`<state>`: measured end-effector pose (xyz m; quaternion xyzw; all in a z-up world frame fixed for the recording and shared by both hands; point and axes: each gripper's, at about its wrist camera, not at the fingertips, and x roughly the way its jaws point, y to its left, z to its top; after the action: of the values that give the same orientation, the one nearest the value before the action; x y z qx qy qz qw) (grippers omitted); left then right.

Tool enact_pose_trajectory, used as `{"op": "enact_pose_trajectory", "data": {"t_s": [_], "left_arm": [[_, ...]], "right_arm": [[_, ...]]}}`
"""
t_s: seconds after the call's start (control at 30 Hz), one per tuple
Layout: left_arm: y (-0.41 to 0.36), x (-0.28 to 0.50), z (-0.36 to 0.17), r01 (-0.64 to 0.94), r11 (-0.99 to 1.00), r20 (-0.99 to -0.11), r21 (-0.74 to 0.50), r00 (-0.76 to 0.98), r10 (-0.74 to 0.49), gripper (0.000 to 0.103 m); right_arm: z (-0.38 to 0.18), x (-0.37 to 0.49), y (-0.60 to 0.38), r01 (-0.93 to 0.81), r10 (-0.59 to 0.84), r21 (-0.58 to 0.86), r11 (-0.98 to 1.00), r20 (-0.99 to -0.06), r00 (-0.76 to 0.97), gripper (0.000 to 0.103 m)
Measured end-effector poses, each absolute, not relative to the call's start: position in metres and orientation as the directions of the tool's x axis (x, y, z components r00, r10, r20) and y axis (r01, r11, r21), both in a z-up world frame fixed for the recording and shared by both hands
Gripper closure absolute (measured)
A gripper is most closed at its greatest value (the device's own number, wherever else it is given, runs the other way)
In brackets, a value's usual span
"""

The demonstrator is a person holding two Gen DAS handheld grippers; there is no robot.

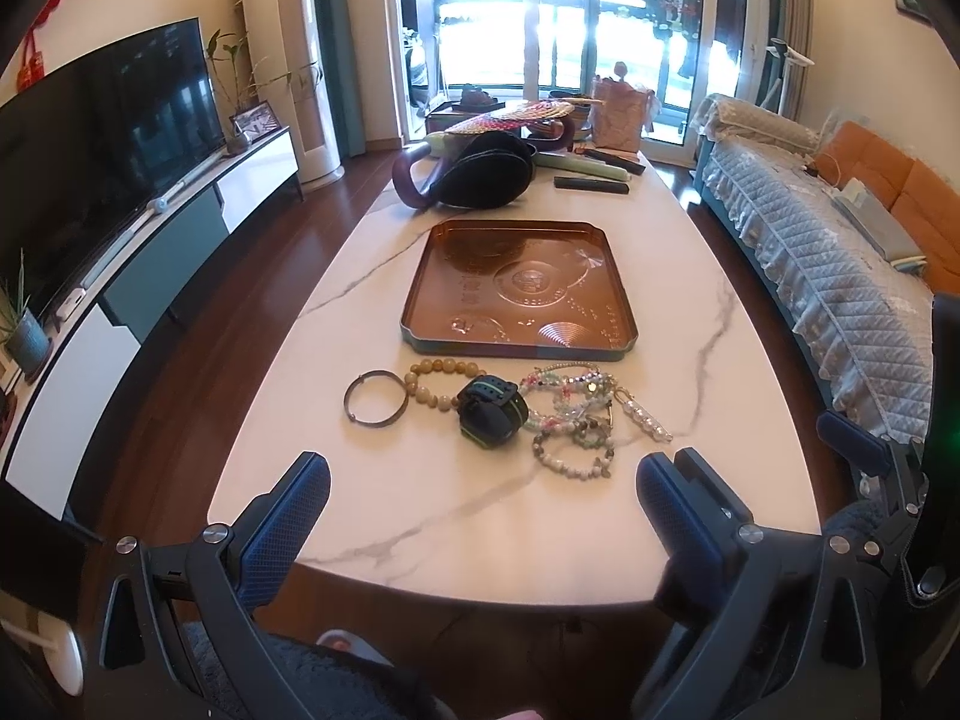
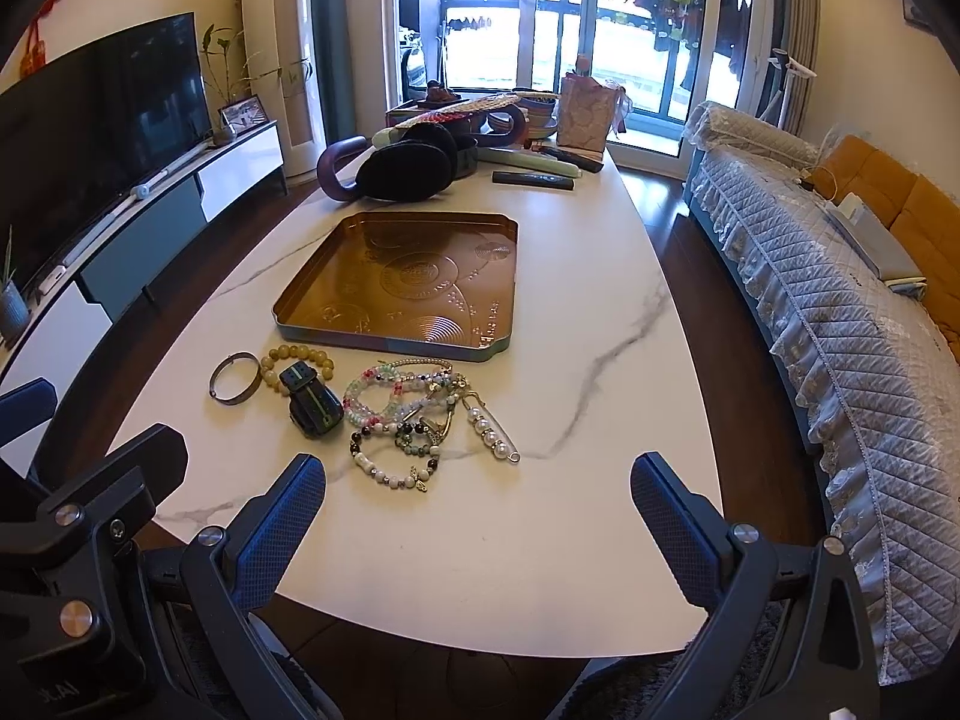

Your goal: Organize jewelry

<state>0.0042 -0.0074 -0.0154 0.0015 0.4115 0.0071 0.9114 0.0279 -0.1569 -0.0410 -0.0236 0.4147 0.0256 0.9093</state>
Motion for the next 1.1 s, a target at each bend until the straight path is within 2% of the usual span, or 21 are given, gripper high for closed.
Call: {"op": "enact_pose_trajectory", "data": {"t_s": [0.33,1.1], "left_arm": [[-0.009,0.006,-0.015,-0.011,1.000,-0.743,0.024,0.668,0.026,0.001],[-0.008,0.012,-0.029,0.009,1.000,-0.752,-0.029,0.659,-0.028,0.001]], "right_arm": [[-0.043,0.029,-0.158,-0.069,0.033,-0.017,0.997,-0.758,0.651,0.002],[-0.063,0.035,-0.160,-0.091,0.076,0.023,0.996,-0.758,0.648,0.002]]}}
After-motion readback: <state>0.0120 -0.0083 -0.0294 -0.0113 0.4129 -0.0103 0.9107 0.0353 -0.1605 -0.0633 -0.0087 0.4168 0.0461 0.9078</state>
